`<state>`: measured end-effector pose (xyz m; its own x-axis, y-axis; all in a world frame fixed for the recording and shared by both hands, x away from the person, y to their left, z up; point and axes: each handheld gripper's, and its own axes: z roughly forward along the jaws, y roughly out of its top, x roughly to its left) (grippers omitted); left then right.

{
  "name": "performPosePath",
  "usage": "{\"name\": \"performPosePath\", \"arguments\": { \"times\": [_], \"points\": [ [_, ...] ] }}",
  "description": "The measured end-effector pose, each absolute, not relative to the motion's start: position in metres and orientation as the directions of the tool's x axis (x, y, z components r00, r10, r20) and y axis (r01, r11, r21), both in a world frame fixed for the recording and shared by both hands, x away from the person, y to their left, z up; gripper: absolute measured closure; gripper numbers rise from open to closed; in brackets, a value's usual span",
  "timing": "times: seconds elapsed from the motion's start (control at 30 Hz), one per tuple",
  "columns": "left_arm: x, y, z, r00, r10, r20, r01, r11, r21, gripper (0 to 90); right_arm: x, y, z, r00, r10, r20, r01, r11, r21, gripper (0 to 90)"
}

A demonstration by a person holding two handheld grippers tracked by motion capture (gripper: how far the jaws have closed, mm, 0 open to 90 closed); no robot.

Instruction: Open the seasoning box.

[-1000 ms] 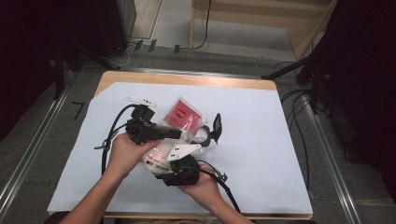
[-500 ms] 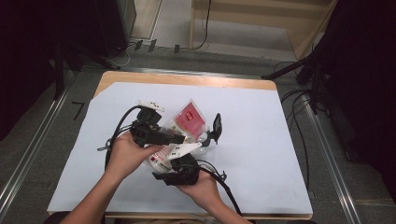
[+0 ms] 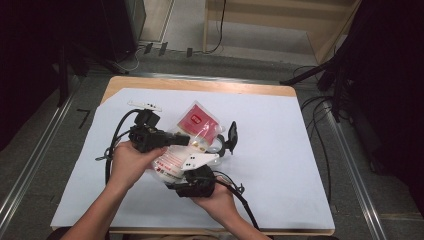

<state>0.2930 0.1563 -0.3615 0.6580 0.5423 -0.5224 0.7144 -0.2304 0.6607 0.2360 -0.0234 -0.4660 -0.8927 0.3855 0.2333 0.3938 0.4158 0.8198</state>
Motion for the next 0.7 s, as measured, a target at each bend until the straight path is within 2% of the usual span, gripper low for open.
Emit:
{"name": "performPosePath", "arguments": {
  "times": [0.2,0.37,0.47,0.57,0.6,0.63,0.7],
  "points": [
    [0.291,0.155,-0.362,0.646,0.561,-0.517,0.714,-0.204,0.670,90.0,0.234,-0.025,-0.466,-0.877,0.430,0.215,0.399,0.401,0.825,52.2],
    [0.292,0.156,-0.364,0.633,0.579,-0.514,0.720,-0.194,0.667,89.6,0.234,-0.023,-0.466,-0.865,0.464,0.190,0.402,0.416,0.815,57.3],
    [0.291,0.155,-0.363,0.635,0.573,-0.518,0.715,-0.181,0.675,87.1,0.234,-0.023,-0.465,-0.873,0.445,0.199,0.401,0.426,0.811,60.3],
    [0.289,0.156,-0.354,0.669,0.578,-0.468,0.679,-0.219,0.701,80.3,0.234,-0.024,-0.461,-0.887,0.396,0.238,0.404,0.413,0.817,62.4],
    [0.289,0.156,-0.354,0.669,0.578,-0.468,0.679,-0.219,0.701,77.8,0.234,-0.024,-0.461,-0.887,0.396,0.238,0.404,0.413,0.817,62.4],
    [0.291,0.156,-0.352,0.668,0.546,-0.506,0.699,-0.226,0.679,74.3,0.234,-0.024,-0.459,-0.890,0.371,0.264,0.409,0.398,0.821,62.5],
    [0.291,0.155,-0.352,0.676,0.541,-0.501,0.699,-0.252,0.669,72.9,0.234,-0.023,-0.459,-0.892,0.349,0.288,0.419,0.393,0.819,62.8]
  ]
}}
